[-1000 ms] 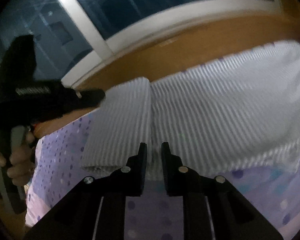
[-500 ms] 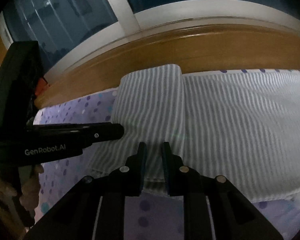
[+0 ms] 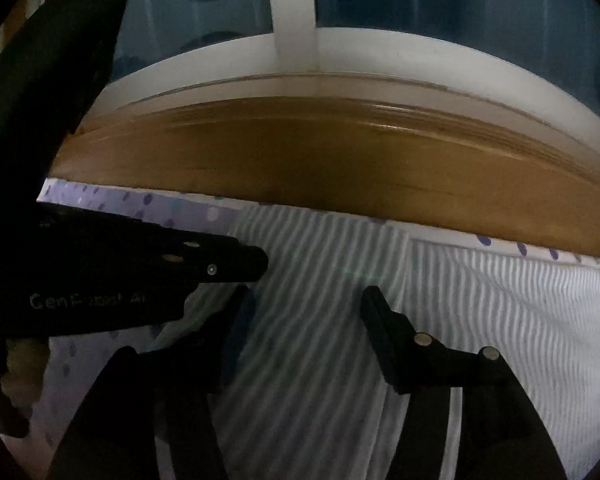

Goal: Fold clothes

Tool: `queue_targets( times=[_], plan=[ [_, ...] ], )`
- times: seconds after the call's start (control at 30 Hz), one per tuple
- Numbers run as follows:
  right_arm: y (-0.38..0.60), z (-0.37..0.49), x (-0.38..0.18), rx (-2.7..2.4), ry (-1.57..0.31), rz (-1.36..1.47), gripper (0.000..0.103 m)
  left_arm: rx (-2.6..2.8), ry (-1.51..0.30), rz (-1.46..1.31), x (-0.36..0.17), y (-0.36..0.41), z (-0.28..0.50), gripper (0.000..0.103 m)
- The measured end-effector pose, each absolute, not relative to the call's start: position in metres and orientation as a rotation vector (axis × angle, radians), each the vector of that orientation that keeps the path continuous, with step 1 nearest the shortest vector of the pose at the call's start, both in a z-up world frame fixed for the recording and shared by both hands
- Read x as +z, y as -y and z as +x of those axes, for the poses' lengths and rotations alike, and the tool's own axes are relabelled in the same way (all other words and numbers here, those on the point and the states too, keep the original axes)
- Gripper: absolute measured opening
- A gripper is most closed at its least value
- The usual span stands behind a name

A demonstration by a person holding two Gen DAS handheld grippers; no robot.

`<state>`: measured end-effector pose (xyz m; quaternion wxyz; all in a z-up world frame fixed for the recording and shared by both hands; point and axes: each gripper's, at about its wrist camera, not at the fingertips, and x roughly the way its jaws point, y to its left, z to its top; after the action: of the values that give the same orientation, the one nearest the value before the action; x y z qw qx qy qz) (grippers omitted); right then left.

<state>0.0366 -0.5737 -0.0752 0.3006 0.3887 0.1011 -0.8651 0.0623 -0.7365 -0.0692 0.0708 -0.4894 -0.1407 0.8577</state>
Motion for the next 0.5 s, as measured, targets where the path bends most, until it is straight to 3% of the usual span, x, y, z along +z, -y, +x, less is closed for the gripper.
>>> queue_targets(
  times=[0.2,0.27,0.5],
  plan=[
    [0.554,0.059,-0.046,-2.296,-0.336,1.11,0.057,2.567,0.469,-1.496,-0.065,0.742,0.071,0.02],
    [0.545,0.075,-0.034,-2.292,-0.342,1.126,0.057,2.558,0.49,-1.513,-0.06,0.746,0.08,0.026],
    [0.557,0.114,-0.028,-2.265,-0.32,1.102,0.057,2.479,0.683,-1.534,-0.072,0.757,0.114,0.031]
  ],
)
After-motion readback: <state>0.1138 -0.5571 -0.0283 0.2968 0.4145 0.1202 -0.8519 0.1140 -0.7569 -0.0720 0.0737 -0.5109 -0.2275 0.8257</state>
